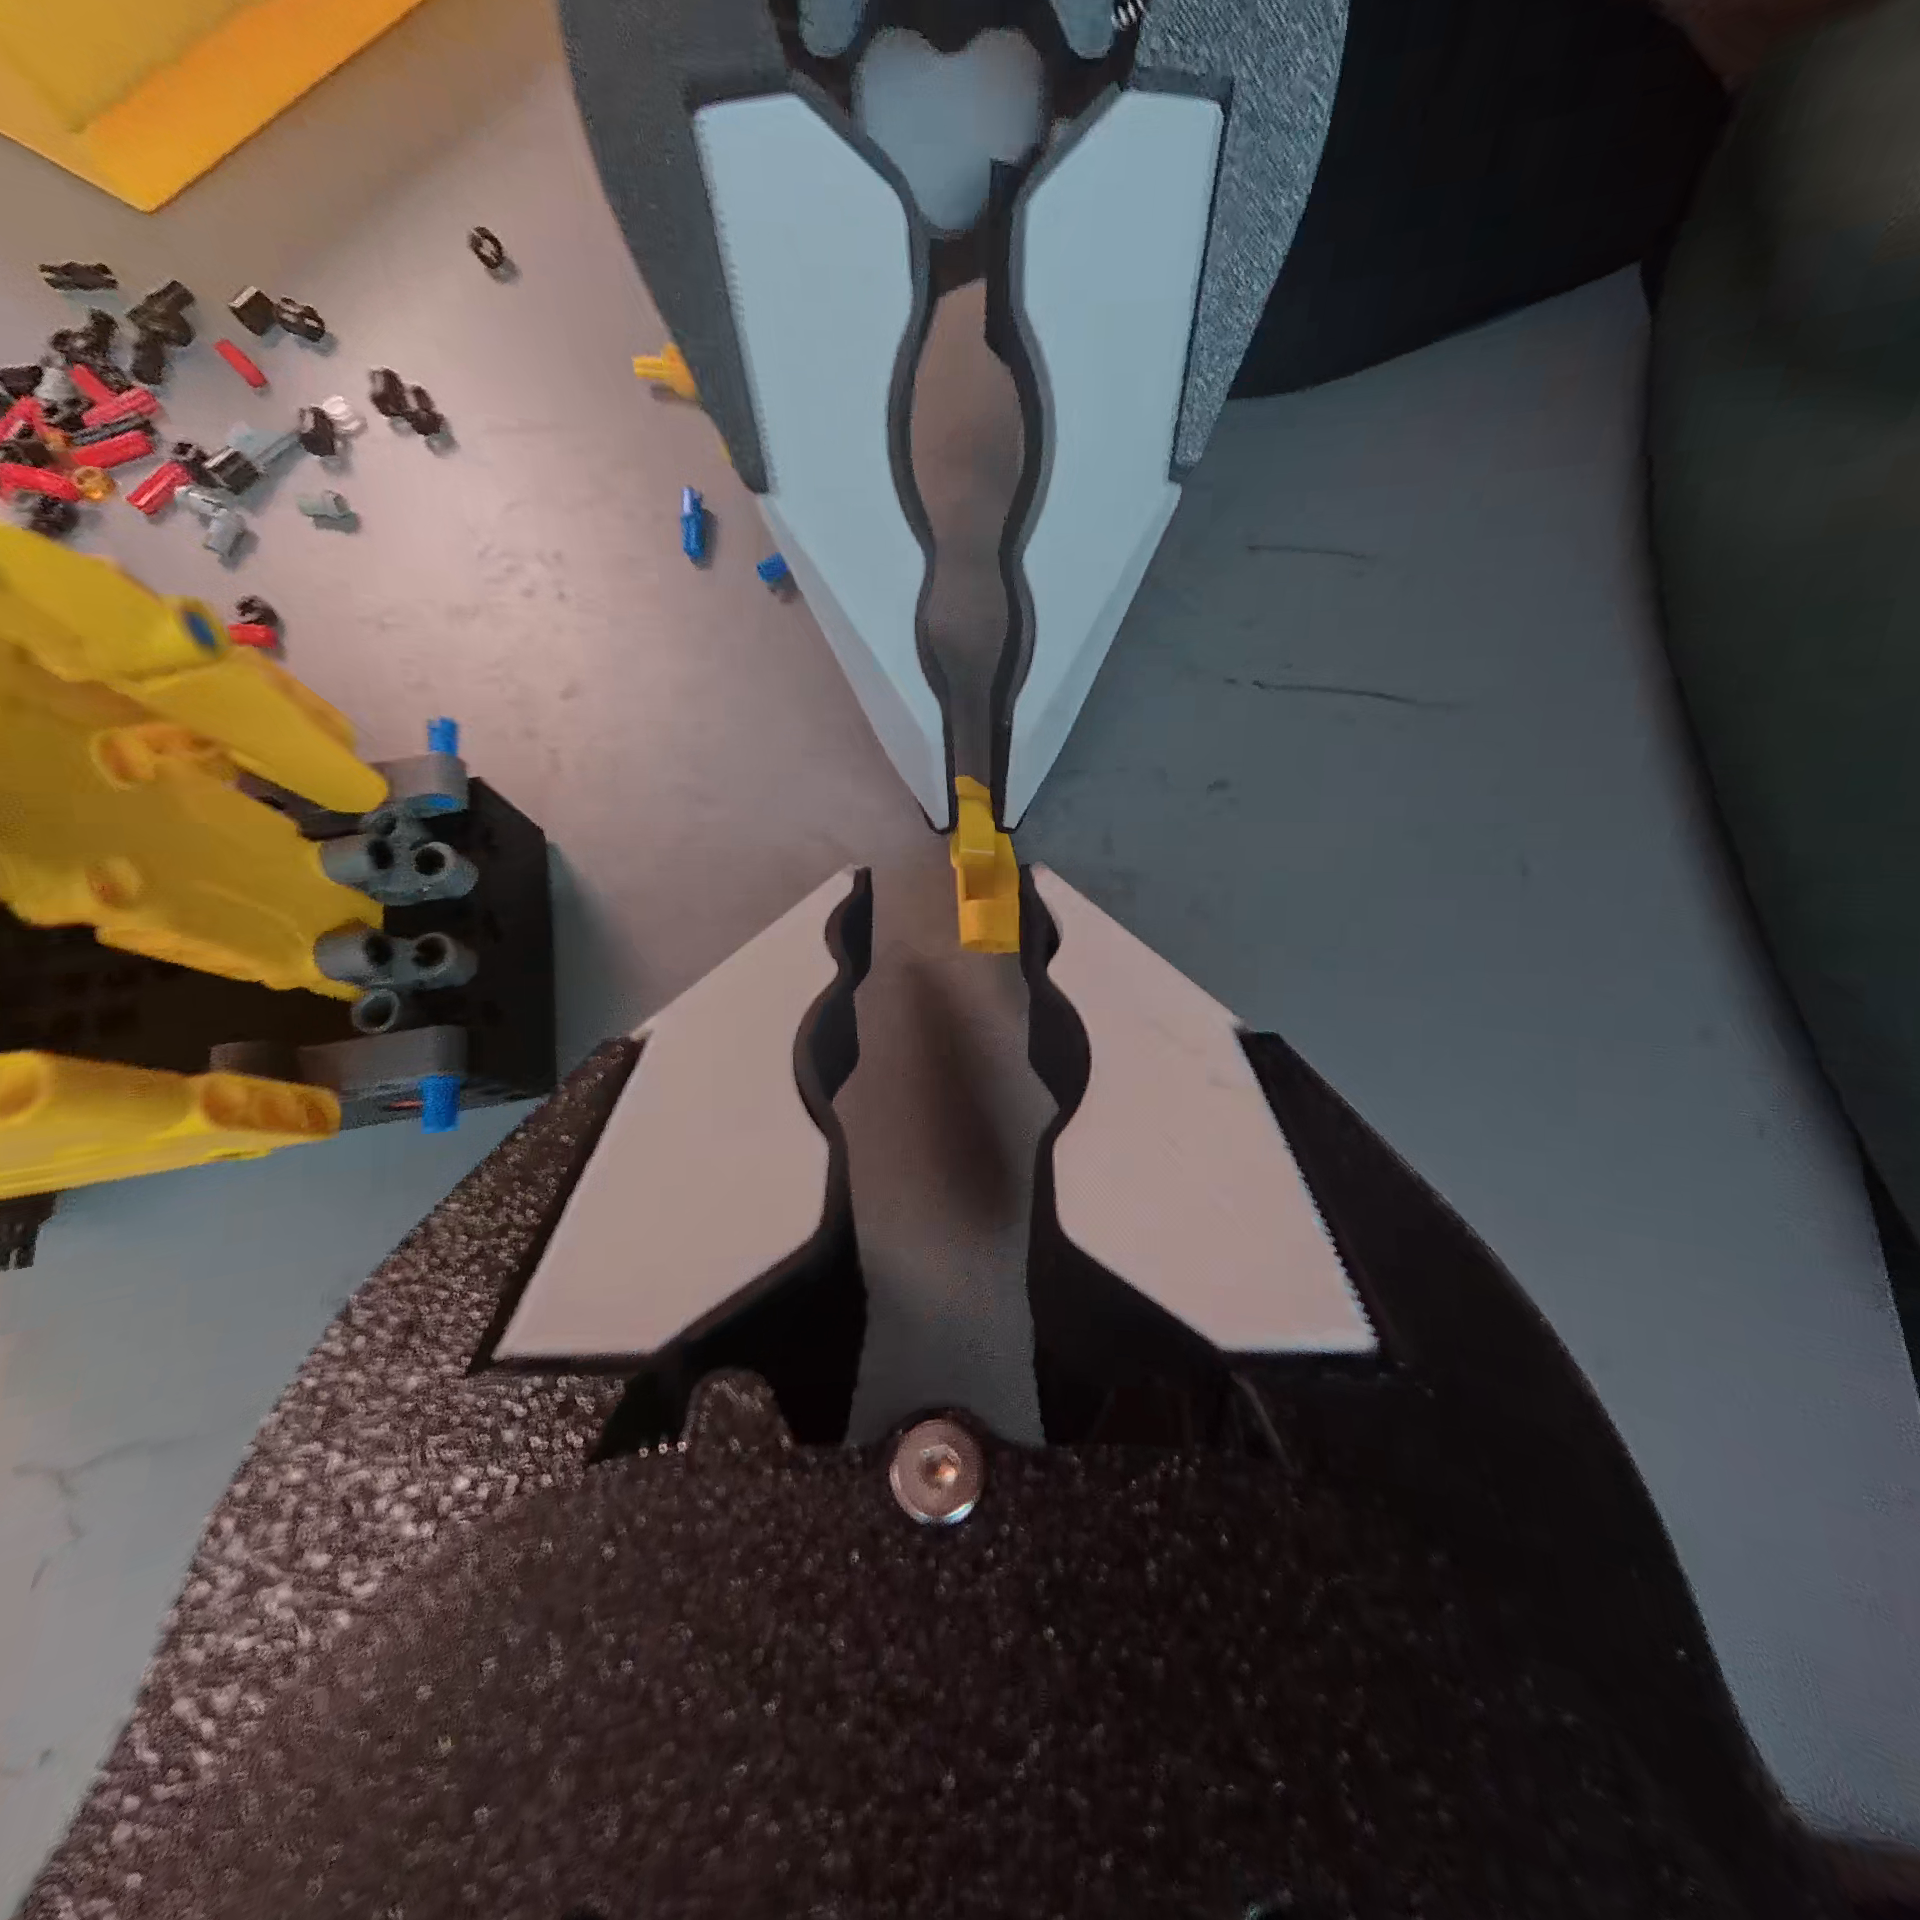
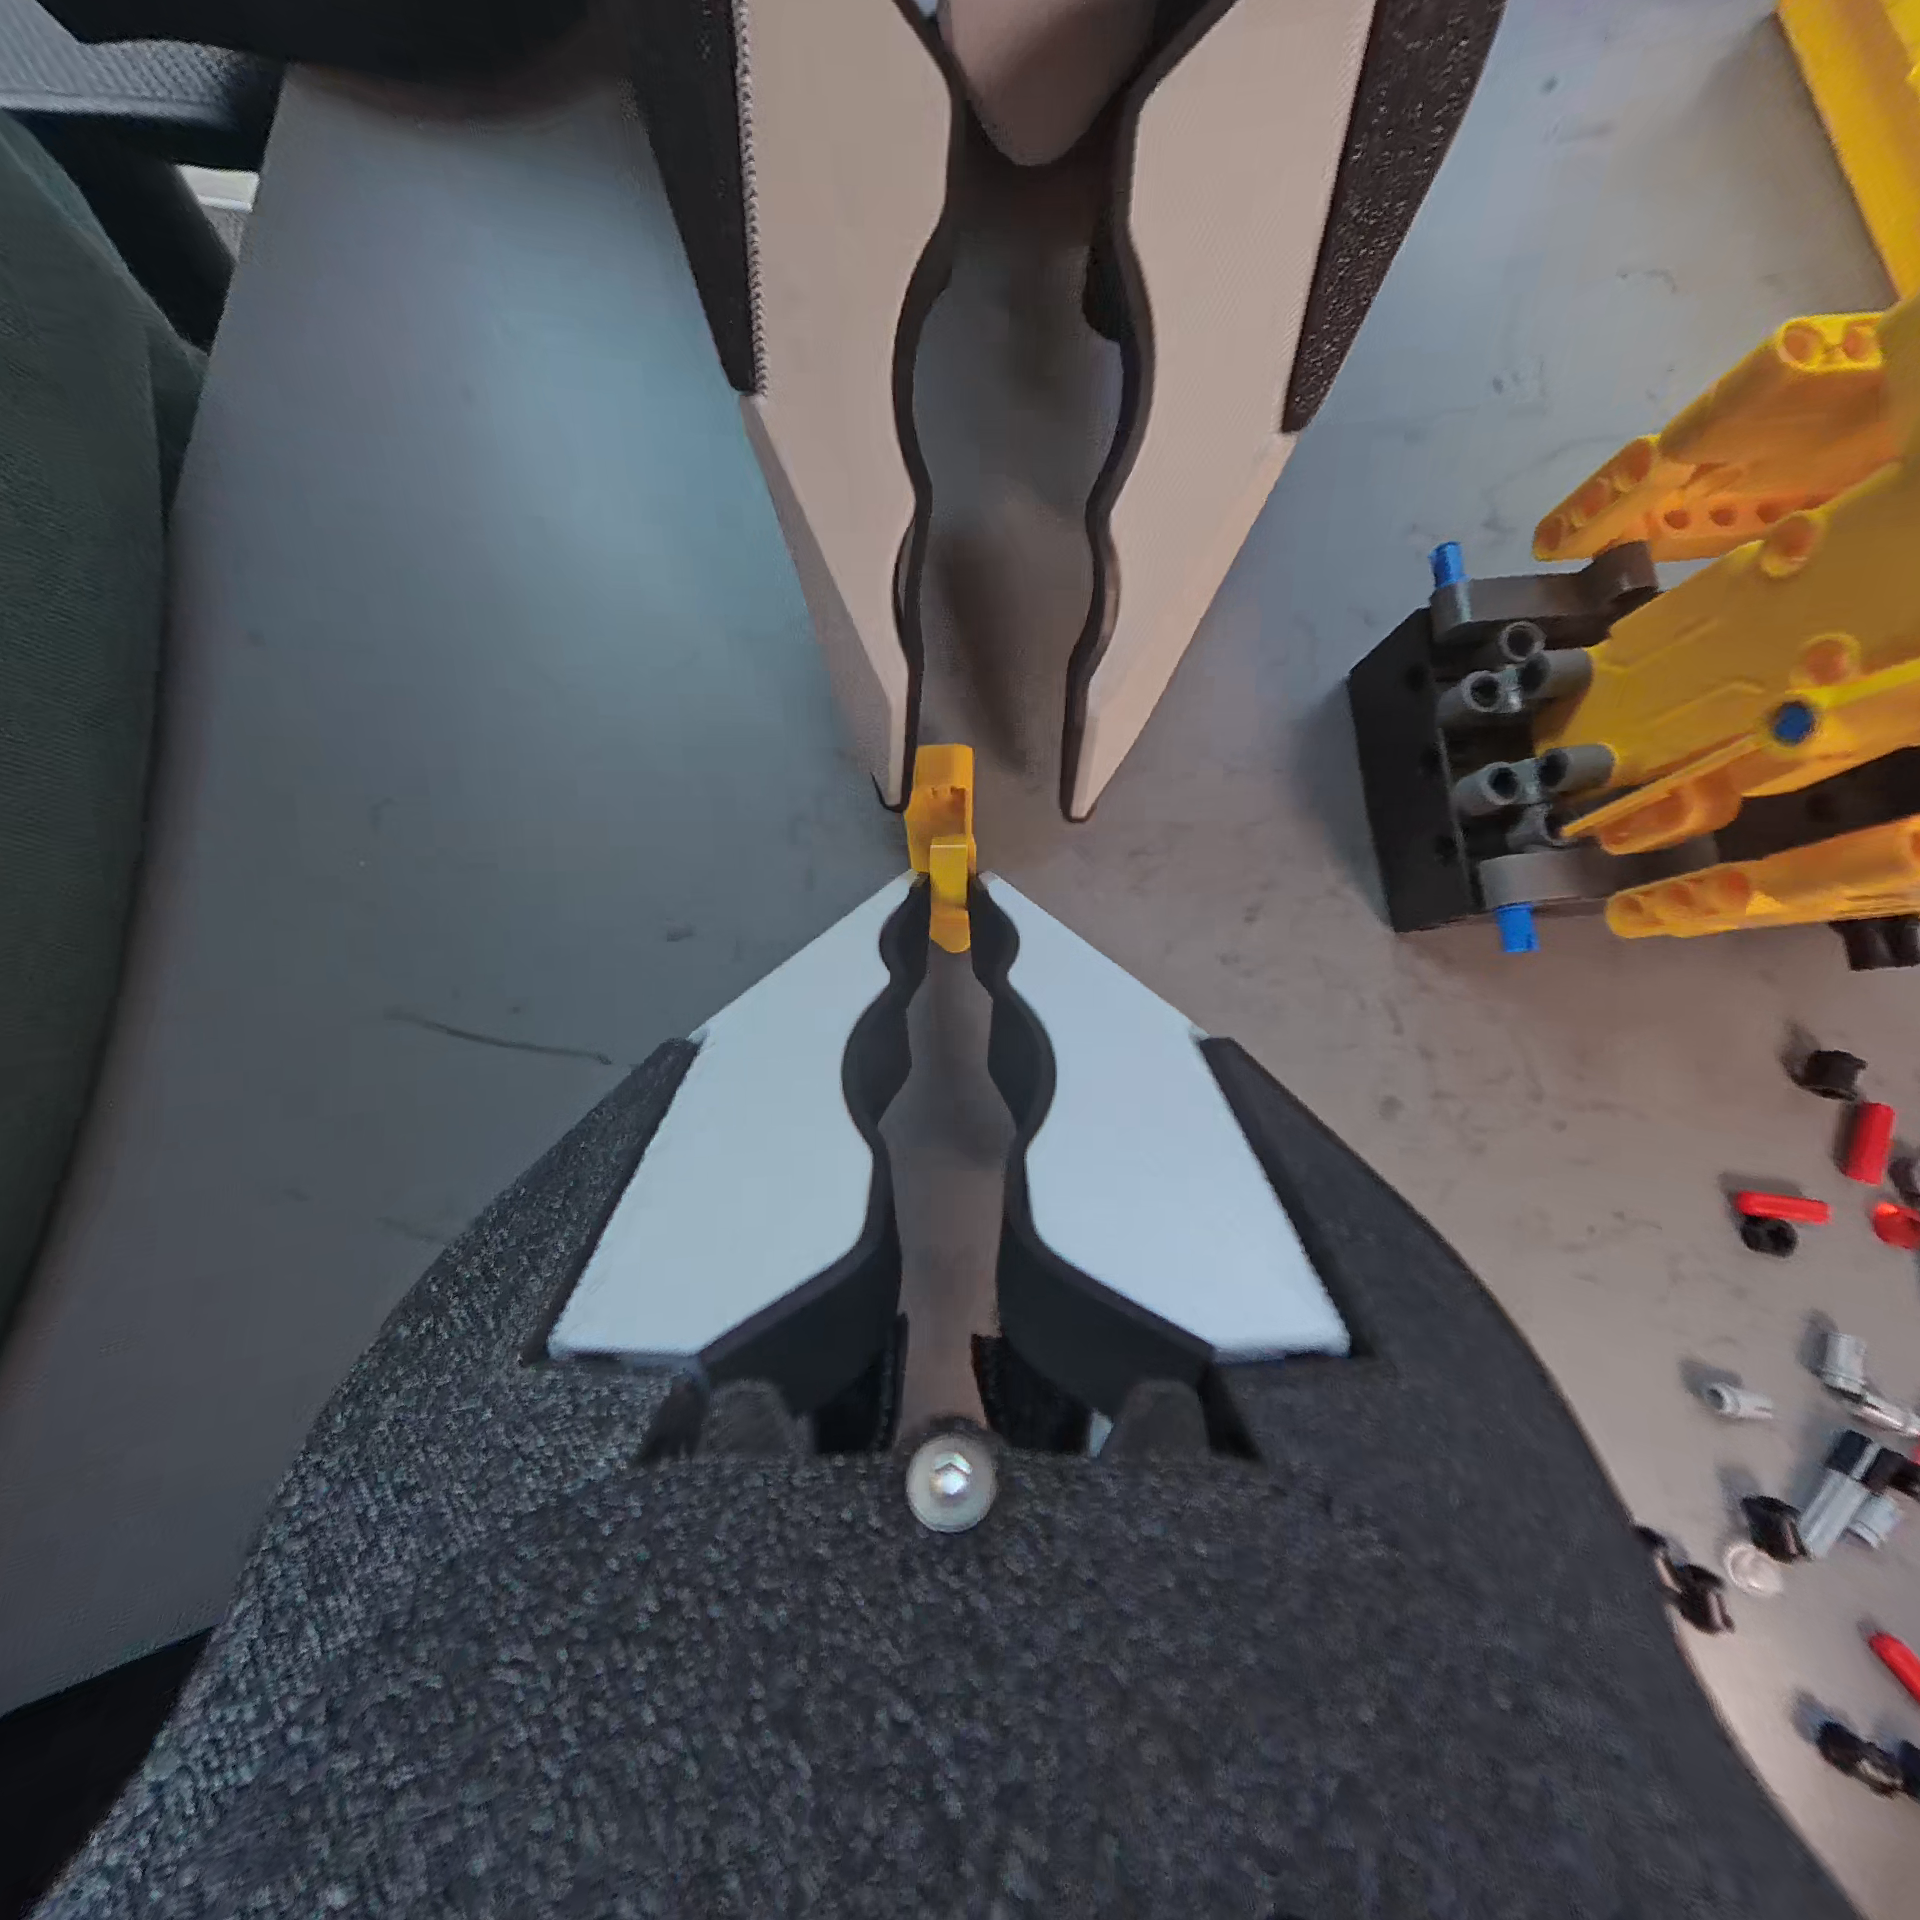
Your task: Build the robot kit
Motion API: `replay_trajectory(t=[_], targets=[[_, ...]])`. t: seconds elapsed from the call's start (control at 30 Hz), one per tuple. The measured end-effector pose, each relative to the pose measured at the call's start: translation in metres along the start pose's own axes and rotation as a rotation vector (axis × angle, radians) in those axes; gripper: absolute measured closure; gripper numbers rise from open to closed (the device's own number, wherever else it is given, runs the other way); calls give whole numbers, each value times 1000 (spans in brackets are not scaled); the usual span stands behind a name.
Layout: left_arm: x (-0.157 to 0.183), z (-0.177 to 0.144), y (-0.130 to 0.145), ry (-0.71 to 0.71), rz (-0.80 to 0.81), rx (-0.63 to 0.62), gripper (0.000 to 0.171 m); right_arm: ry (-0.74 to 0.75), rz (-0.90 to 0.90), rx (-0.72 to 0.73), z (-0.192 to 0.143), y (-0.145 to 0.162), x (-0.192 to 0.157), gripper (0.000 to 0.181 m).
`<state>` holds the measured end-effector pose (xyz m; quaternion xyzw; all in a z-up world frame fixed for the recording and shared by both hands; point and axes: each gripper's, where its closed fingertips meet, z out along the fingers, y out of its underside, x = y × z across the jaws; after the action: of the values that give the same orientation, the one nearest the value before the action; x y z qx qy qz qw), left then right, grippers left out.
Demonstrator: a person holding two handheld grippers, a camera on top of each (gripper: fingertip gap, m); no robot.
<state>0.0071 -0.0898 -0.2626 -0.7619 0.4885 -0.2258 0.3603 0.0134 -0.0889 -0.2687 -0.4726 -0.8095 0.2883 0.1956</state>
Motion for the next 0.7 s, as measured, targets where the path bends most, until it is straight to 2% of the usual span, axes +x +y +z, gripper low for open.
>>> replay_trajectory(t=[0.1, 0.23, 0.3, 0.43, 0.53, 0.6, 0.7], targets=[[-17, -23, -18, -31, -106, 174, 140, 74, 53, 200, -19, -24, 18, 175], [-46, -70, -69, -74, -271, 562, 138, 244, 131, 671, -80, -73, 50, 175], [-50, -88, -92, -77, -299, 706, 140, 316, 123, 849, -107, -89, 55, 175], [-41, -103, -120, -81, -261, 834, 144, 418, 73, 916, -117, -101, 54, 175], [-42, -101, -121, -147, -226, 819, 152, 423, 69, 930, -115, -107, 49, 175], [-38, -102, -120, -131, -216, 823, 164, 447, 41, 902, -110, -106, 48, 175], [-41, -98, -115, -128, -239, 806, 171, 427, 16, 845, -98, -102, 44, 179]])
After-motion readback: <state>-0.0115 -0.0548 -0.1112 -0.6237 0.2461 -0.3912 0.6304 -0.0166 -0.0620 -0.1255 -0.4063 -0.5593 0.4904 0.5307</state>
